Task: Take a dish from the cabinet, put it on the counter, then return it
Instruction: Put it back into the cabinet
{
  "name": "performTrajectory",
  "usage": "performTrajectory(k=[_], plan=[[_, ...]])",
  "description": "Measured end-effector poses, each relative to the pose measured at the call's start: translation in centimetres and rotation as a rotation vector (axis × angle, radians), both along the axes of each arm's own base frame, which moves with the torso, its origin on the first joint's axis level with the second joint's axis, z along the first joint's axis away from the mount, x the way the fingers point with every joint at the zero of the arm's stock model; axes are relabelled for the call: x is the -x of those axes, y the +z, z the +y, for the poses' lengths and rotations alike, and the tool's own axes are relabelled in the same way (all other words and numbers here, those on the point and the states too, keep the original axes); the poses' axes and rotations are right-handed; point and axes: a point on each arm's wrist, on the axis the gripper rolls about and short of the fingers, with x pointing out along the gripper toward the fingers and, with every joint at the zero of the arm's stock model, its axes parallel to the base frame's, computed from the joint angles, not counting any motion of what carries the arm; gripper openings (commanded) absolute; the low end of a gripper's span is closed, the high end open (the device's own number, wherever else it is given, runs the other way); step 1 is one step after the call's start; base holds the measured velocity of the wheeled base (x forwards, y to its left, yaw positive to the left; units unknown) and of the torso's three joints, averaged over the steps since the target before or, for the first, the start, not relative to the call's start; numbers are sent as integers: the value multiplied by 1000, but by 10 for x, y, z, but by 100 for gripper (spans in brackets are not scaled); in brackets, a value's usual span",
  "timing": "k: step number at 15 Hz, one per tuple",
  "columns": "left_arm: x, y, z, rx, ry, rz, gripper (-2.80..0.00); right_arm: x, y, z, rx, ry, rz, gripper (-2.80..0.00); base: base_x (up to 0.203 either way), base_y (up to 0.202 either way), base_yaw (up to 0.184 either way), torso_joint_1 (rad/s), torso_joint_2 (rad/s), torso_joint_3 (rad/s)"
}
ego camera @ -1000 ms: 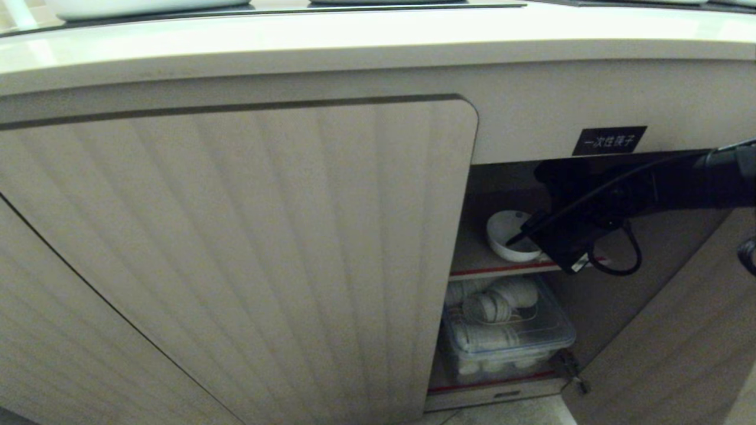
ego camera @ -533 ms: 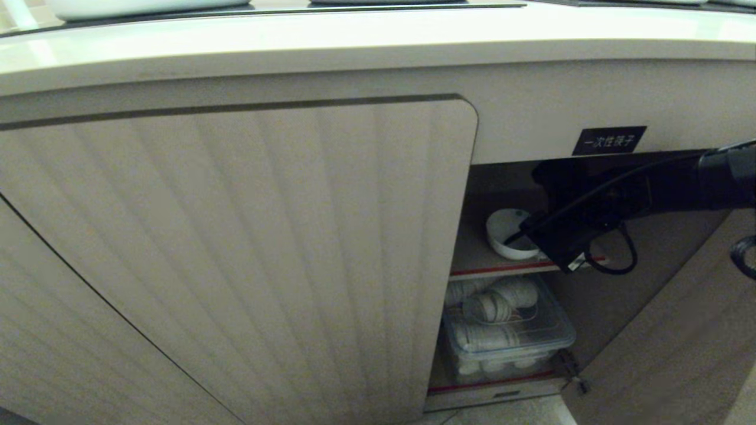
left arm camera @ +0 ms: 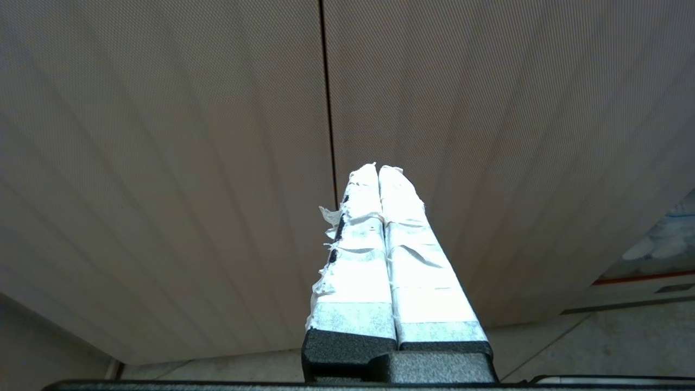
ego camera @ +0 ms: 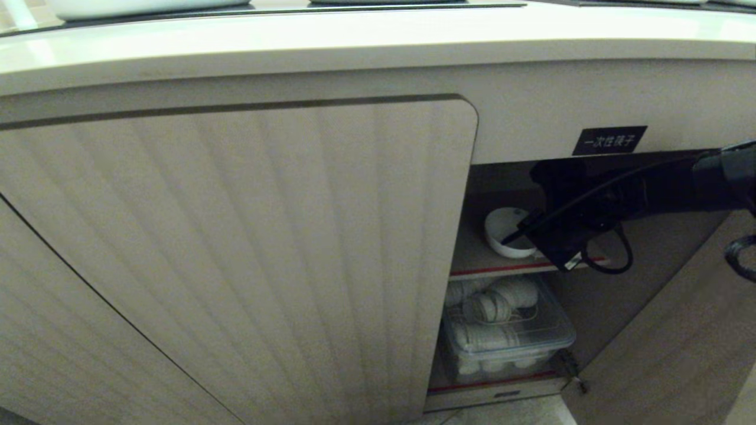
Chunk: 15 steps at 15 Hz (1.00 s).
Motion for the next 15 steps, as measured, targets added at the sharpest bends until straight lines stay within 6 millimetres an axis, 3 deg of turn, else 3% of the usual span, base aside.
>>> performTrajectory(k=[8, 9, 15], plan=[[0, 0, 0, 0, 0, 0, -280, -6, -3, 2, -3, 3, -4, -280, 0, 0, 0, 0, 0, 0], [0, 0, 0, 0, 0, 0, -280, -7, -3, 2, -2, 3, -3, 0, 0, 0, 0, 0, 0, 0], [0, 0, 0, 0, 0, 0, -280, -8, -5, 3, -1, 3, 0, 0, 0, 0, 0, 0, 0, 0]])
